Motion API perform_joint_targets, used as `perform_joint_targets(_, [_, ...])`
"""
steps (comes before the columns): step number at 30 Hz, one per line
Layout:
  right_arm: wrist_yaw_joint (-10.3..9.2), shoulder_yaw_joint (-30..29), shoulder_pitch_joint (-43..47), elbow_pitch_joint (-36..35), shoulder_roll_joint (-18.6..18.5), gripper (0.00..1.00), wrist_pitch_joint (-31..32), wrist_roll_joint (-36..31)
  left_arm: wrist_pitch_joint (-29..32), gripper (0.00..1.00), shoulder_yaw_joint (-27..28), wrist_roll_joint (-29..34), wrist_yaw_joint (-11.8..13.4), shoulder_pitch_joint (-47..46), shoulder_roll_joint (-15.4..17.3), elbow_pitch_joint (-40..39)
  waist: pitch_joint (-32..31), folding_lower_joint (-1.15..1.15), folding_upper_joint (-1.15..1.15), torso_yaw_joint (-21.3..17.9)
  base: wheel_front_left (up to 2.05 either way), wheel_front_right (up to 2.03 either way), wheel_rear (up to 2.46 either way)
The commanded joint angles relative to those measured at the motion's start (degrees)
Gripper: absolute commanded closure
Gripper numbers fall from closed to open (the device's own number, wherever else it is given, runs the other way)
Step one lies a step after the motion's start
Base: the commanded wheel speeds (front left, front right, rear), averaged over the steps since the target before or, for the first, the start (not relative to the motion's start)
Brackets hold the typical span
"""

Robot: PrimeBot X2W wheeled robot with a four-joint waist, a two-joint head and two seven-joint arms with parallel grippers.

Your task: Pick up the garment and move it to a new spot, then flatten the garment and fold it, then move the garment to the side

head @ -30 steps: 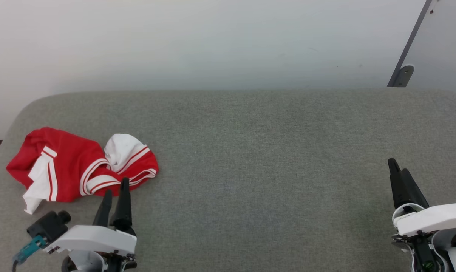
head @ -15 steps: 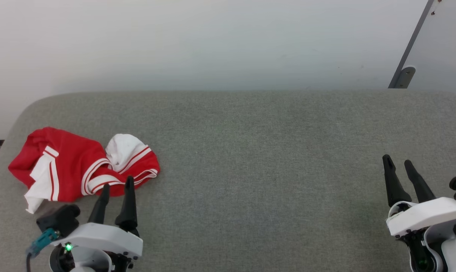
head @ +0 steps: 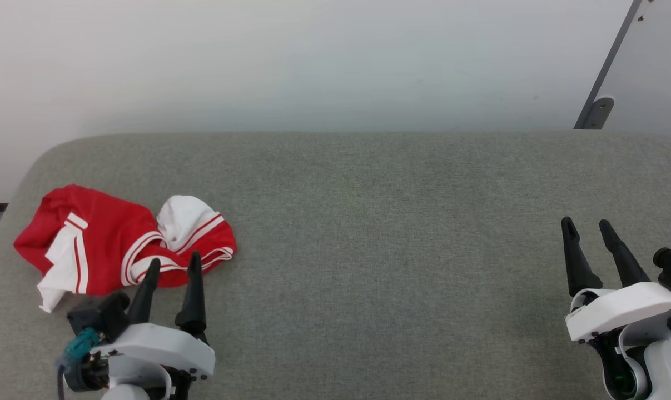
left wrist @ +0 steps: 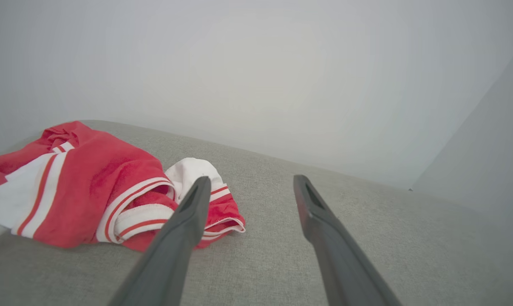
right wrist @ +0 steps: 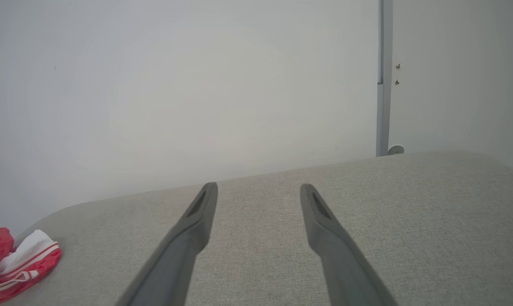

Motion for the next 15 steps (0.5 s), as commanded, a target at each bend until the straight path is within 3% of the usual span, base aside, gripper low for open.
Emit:
perform_joint_targets(1, [-0.03, -0.18, -1.45, -0.38, -0.32, 0.00, -0.60, -1.58, -0.52, 0.00, -0.15, 1.63, 0.44, -1.12, 0.61, -0.41, 0.03, 0.00, 0.00, -0.01, 0.00, 0.00, 0.00])
perform_joint_targets(15, [-0.04, 1.15, -1.98, -0.03, -1.01, 0.00, -2.49, -6.80, -2.43, 0.00, -0.40, 7.55, 0.66, -1.58, 0.82, 0.64, -0.12, 0.00, 0.00, -0.08, 0.00, 0.00, 0.00])
